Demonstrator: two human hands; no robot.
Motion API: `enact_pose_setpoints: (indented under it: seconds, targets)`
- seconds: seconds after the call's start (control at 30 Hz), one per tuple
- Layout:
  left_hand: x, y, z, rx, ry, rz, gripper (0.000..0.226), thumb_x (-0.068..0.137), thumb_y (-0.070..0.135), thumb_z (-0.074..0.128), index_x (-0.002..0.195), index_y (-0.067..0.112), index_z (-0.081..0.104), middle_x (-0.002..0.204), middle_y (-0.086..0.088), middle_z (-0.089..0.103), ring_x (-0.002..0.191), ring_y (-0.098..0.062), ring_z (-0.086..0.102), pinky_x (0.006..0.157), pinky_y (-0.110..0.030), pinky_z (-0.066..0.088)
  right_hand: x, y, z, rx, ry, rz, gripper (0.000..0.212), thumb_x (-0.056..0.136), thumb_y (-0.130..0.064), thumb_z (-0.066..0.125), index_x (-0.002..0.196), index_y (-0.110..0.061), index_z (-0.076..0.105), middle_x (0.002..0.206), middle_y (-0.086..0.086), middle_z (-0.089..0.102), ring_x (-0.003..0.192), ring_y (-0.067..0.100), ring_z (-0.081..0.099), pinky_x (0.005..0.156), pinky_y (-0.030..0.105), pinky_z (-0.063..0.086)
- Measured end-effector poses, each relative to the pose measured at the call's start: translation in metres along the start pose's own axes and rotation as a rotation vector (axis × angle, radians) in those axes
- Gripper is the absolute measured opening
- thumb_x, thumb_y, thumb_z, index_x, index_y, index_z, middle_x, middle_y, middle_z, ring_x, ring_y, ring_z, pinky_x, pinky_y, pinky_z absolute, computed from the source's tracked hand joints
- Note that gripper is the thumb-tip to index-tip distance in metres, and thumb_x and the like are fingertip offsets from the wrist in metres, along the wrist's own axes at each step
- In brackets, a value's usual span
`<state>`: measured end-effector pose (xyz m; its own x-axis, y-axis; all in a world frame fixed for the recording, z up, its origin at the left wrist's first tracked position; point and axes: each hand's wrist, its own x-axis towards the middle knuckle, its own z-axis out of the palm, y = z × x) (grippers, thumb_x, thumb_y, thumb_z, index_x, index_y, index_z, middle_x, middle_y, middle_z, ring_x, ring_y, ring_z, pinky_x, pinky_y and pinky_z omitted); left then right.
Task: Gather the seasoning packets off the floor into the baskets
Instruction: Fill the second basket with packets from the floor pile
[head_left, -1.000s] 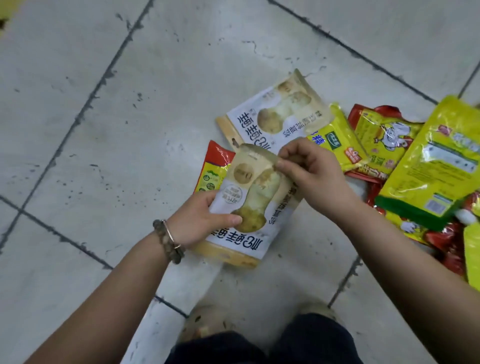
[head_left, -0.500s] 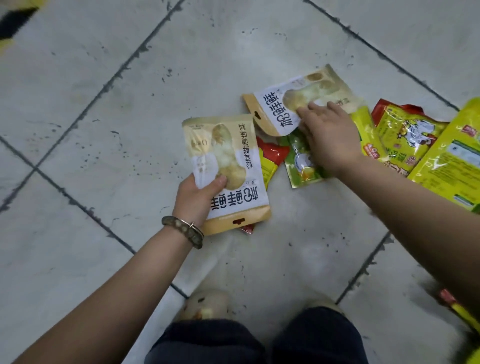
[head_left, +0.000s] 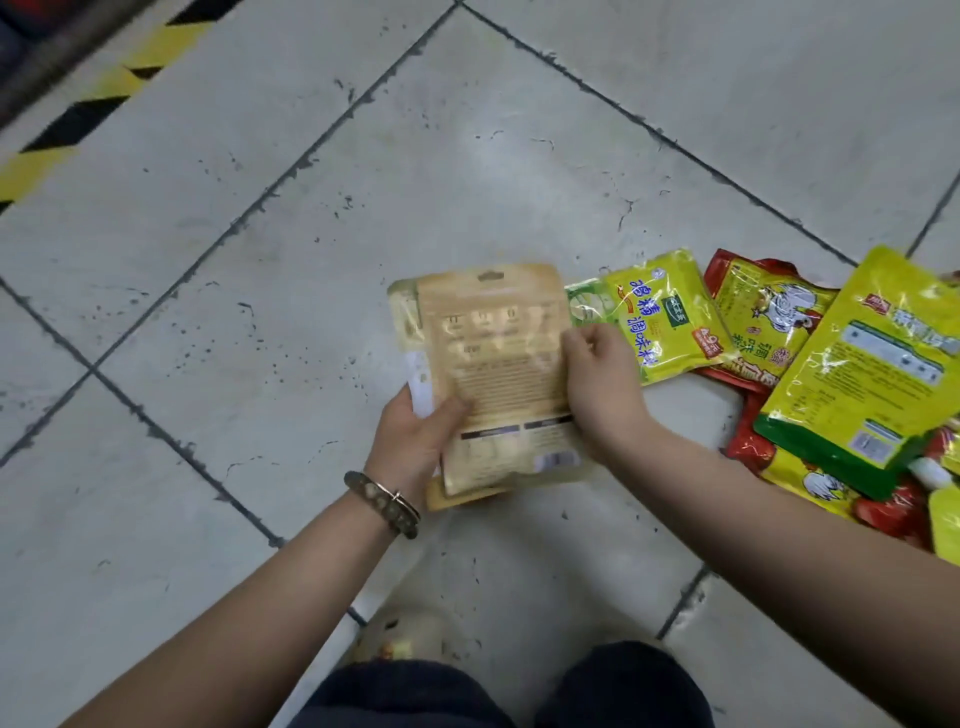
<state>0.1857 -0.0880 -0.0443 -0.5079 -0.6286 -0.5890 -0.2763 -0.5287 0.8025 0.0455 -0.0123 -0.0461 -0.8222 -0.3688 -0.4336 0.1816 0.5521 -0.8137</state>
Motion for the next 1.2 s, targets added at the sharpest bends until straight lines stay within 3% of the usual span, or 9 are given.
enact_pose_setpoints:
  seconds: [0.1, 0.23, 0.3, 0.43, 0.57, 0.73, 0.97, 1.07, 1.2]
  targets:
    - [-0.001, -0.001, -0.006, 0.075, 0.001, -0.006, 0.023, 0.078, 0.007, 0.070, 0.097, 0.020, 0.065, 0.095, 0.003, 0.071, 0.094, -0.018, 0.068, 0.092, -0.040, 0.051, -0.007, 0.013, 0.014, 0.203, -0.050, 0.199, 0.026, 0.095, -0.013, 0.045, 0.069, -0.016, 0.046, 0.069, 0.001, 0.046, 0.074, 0.017, 0.043, 0.066, 0.029, 0.036]
    - [0.000, -0.004, -0.027, 0.058, 0.070, -0.001, 0.022, 0.078, 0.003, 0.067, 0.093, 0.019, 0.067, 0.087, 0.004, 0.074, 0.090, -0.020, 0.069, 0.088, -0.041, 0.052, -0.010, 0.020, 0.015, 0.489, -0.136, 0.402, 0.028, 0.095, -0.011, 0.045, 0.069, -0.016, 0.038, 0.059, 0.002, 0.039, 0.056, 0.017, 0.039, 0.047, 0.022, 0.032]
    - [0.002, -0.003, -0.042, 0.035, 0.133, 0.007, 0.023, 0.080, -0.001, 0.064, 0.093, 0.017, 0.067, 0.083, 0.005, 0.074, 0.083, -0.017, 0.069, 0.083, -0.038, 0.053, -0.008, 0.028, 0.017, 0.513, -0.113, 0.511, 0.028, 0.092, -0.009, 0.048, 0.070, -0.019, 0.035, 0.058, 0.002, 0.032, 0.049, 0.014, 0.030, 0.049, 0.021, 0.028]
    - [0.009, 0.000, -0.068, 0.026, 0.235, 0.025, 0.025, 0.080, -0.005, 0.062, 0.092, 0.017, 0.066, 0.080, 0.006, 0.073, 0.079, -0.015, 0.069, 0.076, -0.032, 0.054, -0.004, 0.033, 0.036, 0.366, -0.110, 0.582, 0.017, 0.083, -0.016, 0.062, 0.073, -0.015, 0.049, 0.066, 0.010, 0.047, 0.055, 0.019, 0.043, 0.046, 0.019, 0.035]
    - [0.017, -0.003, -0.072, 0.035, 0.240, -0.008, 0.024, 0.083, -0.004, 0.061, 0.092, 0.017, 0.065, 0.091, 0.000, 0.069, 0.084, -0.019, 0.066, 0.077, -0.035, 0.052, 0.008, 0.025, 0.046, 0.263, -0.150, 0.504, 0.023, 0.078, -0.019, 0.070, 0.064, -0.013, 0.053, 0.068, 0.015, 0.049, 0.055, 0.021, 0.043, 0.039, 0.018, 0.031]
    - [0.020, -0.007, -0.069, 0.034, 0.197, -0.010, 0.024, 0.085, -0.002, 0.059, 0.101, 0.014, 0.063, 0.093, 0.001, 0.069, 0.083, -0.014, 0.067, 0.072, -0.029, 0.055, 0.018, 0.018, 0.049, 0.097, -0.152, 0.326, 0.025, 0.082, -0.017, 0.069, 0.067, -0.014, 0.049, 0.066, 0.009, 0.047, 0.060, 0.020, 0.041, 0.054, 0.029, 0.033]
    - [0.019, -0.009, -0.067, 0.003, 0.125, -0.013, 0.027, 0.084, -0.005, 0.057, 0.098, 0.018, 0.064, 0.085, 0.005, 0.074, 0.081, -0.014, 0.071, 0.069, -0.028, 0.057, 0.017, 0.000, -0.015, 0.084, 0.178, -0.142, 0.018, 0.094, -0.012, 0.054, 0.080, -0.019, 0.045, 0.071, -0.007, 0.045, 0.065, 0.006, 0.040, 0.063, 0.024, 0.035]
    - [0.019, -0.010, -0.053, 0.000, 0.075, -0.039, 0.026, 0.084, -0.004, 0.058, 0.098, 0.018, 0.064, 0.087, 0.004, 0.074, 0.085, -0.019, 0.070, 0.078, -0.036, 0.056, 0.023, -0.007, -0.045, 0.223, 0.239, -0.156, 0.024, 0.094, -0.011, 0.053, 0.076, -0.025, 0.045, 0.077, 0.000, 0.050, 0.070, 0.011, 0.045, 0.068, 0.028, 0.039]
    - [0.019, -0.012, -0.026, -0.041, 0.007, -0.066, 0.024, 0.084, -0.003, 0.057, 0.097, 0.016, 0.063, 0.087, 0.001, 0.074, 0.082, -0.019, 0.070, 0.082, -0.040, 0.054, 0.015, -0.004, -0.039, 0.175, 0.069, -0.126, 0.023, 0.093, -0.012, 0.055, 0.074, -0.024, 0.048, 0.076, 0.005, 0.052, 0.070, 0.016, 0.046, 0.065, 0.028, 0.039]
